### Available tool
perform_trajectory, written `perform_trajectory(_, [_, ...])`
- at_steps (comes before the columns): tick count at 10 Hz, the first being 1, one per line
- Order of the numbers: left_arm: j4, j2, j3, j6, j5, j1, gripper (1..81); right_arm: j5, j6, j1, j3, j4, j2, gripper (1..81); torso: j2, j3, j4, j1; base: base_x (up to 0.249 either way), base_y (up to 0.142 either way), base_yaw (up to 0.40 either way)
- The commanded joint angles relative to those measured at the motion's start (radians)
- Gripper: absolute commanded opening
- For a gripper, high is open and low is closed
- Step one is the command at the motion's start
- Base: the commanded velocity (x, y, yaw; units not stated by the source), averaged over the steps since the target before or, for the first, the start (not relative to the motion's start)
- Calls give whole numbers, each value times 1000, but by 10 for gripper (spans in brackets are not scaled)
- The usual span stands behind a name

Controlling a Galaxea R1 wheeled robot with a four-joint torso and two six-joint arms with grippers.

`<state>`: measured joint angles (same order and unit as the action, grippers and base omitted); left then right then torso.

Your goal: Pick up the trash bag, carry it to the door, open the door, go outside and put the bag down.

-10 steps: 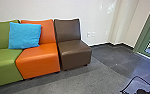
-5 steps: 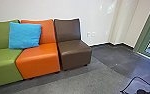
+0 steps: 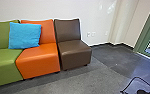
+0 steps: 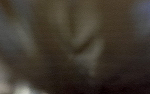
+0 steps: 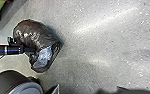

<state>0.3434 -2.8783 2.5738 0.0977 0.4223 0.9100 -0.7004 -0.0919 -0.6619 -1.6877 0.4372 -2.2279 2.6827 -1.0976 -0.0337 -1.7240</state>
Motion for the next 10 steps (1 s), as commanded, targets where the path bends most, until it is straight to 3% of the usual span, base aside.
perform_trajectory(1, [-6,6,-1,-6,76,-69,10,-63,0,113,2,26,37,811,-100,0,0,64,0,0,0])
perform_trajectory(4, [-18,17,-10,-21,79,-62,10,-63,0,95,-4,29,37,811,-139,0,0,89,0,0,0])
perform_trajectory(9, [-6,92,-126,-19,76,-55,10,-54,-2,72,-38,43,28,811,-298,152,0,188,0,0,0])
perform_trajectory(10, [-6,94,-126,-19,76,-53,10,-54,-3,67,-42,43,28,811,-333,142,0,211,0,0,0])
